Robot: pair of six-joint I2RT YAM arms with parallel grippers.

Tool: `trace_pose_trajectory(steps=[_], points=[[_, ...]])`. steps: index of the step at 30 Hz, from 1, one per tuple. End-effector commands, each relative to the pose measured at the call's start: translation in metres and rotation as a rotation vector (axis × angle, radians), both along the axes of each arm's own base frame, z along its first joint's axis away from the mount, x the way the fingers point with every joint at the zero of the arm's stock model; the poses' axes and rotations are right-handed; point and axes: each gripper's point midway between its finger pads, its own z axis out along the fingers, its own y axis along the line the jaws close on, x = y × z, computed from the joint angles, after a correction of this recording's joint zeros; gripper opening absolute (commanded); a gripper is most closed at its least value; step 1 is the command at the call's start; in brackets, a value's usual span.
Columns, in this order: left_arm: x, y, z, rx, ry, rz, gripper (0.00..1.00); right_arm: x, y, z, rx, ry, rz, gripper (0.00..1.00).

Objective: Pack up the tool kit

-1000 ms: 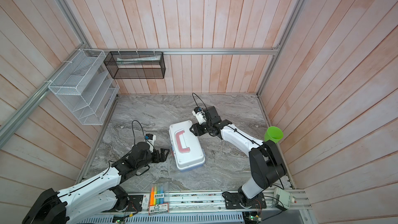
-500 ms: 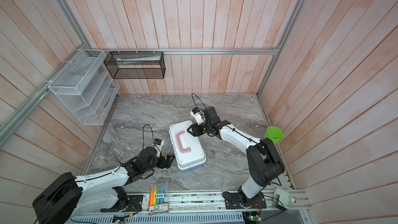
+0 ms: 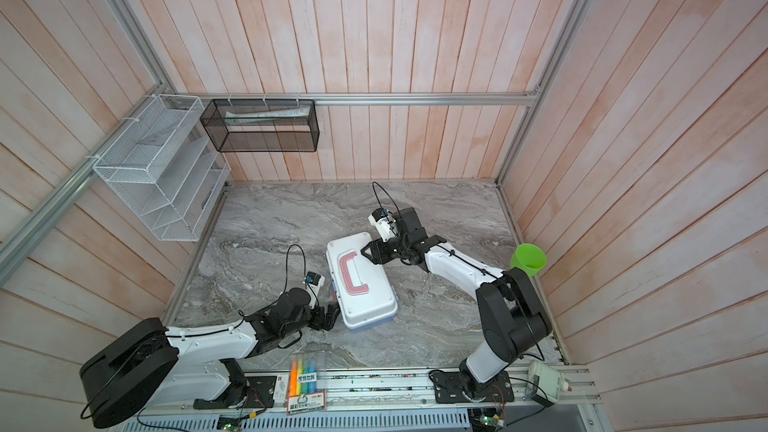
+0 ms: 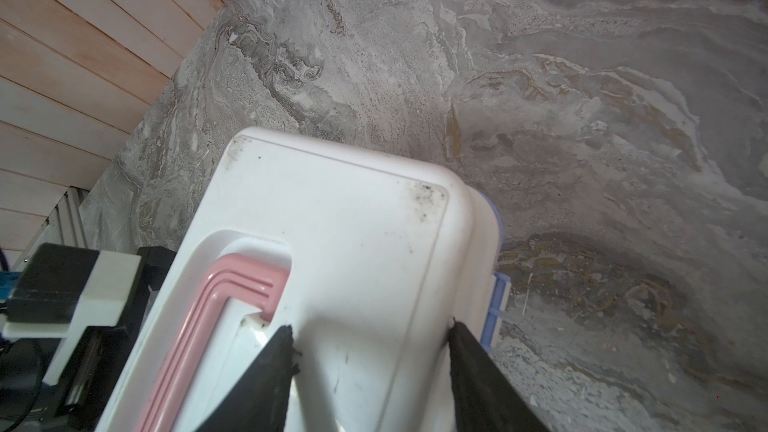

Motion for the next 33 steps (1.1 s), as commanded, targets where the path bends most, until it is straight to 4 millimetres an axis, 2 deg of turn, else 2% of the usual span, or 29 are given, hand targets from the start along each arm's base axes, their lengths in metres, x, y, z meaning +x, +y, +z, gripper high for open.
trace_pose_trajectory(steps=[1, 6, 10, 15, 24, 33], points=[[0.010, 0.004, 0.000, 0.034, -0.053, 0.034, 1.00, -0.021, -0.003, -0.021, -0.025, 0.093, 0.024, 0.57], [0.023, 0.016, -0.011, 0.111, -0.031, 0.142, 1.00, -0.024, -0.002, -0.020, -0.019, 0.097, 0.031, 0.57], [0.030, 0.014, -0.011, 0.112, -0.045, 0.164, 1.00, -0.025, -0.003, -0.022, -0.020, 0.100, 0.026, 0.57], [0.034, 0.022, -0.012, 0.140, -0.042, 0.216, 1.00, -0.026, -0.002, -0.023, -0.007, 0.105, 0.025, 0.57], [0.031, 0.039, 0.001, 0.125, -0.061, 0.292, 1.00, -0.029, -0.003, -0.024, -0.002, 0.098, 0.023, 0.57], [0.036, 0.040, 0.008, 0.139, -0.070, 0.314, 1.00, -0.031, -0.003, -0.018, 0.014, 0.083, 0.031, 0.57]])
